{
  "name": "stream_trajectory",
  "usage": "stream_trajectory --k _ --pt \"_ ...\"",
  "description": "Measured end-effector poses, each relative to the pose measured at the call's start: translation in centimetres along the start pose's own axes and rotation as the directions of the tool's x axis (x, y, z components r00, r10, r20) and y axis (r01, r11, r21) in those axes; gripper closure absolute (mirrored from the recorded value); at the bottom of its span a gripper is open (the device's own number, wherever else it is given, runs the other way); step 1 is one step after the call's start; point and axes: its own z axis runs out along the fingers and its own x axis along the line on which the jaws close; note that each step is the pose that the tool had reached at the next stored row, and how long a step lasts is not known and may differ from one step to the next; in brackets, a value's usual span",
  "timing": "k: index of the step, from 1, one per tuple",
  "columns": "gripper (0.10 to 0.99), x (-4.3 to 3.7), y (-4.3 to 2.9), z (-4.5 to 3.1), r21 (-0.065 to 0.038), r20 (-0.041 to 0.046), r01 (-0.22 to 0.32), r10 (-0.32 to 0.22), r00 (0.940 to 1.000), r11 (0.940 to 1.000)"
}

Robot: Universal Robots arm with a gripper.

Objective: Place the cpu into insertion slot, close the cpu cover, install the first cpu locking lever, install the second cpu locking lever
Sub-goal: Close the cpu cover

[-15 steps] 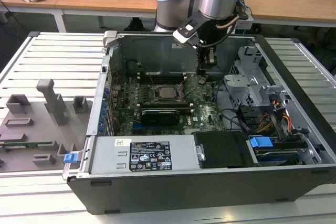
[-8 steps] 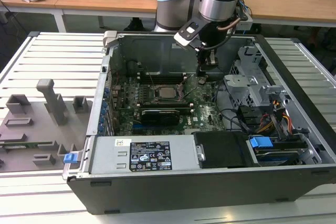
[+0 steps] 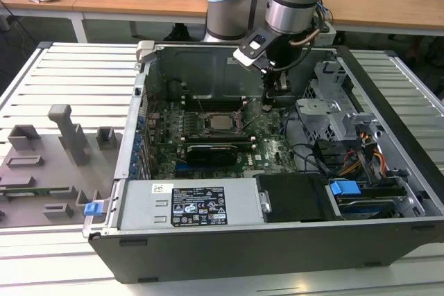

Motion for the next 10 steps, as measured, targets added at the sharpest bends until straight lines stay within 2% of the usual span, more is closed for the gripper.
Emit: stream_trajectory --k 5,10 --pt "0.98 -0.65 -0.13 0.38 0.0 -0.0002 0.0 0.0 1.0 1.0" --pt "0.98 -0.63 -1.21 0.43 0.0 0.0 0.001 -0.001 1.0 1.0"
